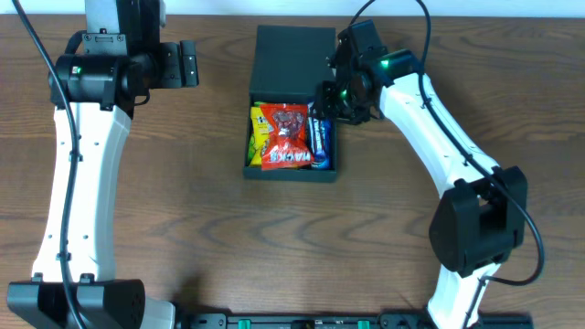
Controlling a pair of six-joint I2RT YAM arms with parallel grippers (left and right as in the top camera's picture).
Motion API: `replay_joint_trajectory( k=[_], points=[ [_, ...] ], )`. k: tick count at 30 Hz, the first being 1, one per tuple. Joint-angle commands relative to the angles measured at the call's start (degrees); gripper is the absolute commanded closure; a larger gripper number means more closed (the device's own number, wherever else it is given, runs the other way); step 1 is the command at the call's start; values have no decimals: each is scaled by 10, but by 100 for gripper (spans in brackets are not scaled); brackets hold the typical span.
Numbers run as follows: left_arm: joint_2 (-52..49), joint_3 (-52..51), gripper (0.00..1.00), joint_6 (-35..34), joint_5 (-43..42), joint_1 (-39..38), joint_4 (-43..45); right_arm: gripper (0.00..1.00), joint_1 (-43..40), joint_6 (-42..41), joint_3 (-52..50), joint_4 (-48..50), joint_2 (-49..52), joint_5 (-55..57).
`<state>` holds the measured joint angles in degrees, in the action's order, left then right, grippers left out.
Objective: Pack container
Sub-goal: 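Carry the Dairy Milk bar into the box beside the Oreo pack, then move the right gripper to the red KitKat bar and grasp it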
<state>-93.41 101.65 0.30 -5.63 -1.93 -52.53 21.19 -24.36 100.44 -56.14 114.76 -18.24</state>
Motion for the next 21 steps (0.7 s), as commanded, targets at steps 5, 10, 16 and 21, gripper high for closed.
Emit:
replay_joint_trajectory(
  k=[5, 10, 16, 21],
  points=[
    [13, 2, 5, 10, 1, 1, -3, 1, -26, 6, 6, -39, 6, 19],
    [13, 2, 5, 10, 3, 1, -12, 3, -102, -5, 7, -93, 5, 95],
    [13, 2, 5, 15, 2, 1, -14, 7, -205, 42, 7, -147, -11, 152],
    [13, 2, 5, 15, 2, 1, -10, 1, -244, 136, 2, -152, -12, 258]
  ],
)
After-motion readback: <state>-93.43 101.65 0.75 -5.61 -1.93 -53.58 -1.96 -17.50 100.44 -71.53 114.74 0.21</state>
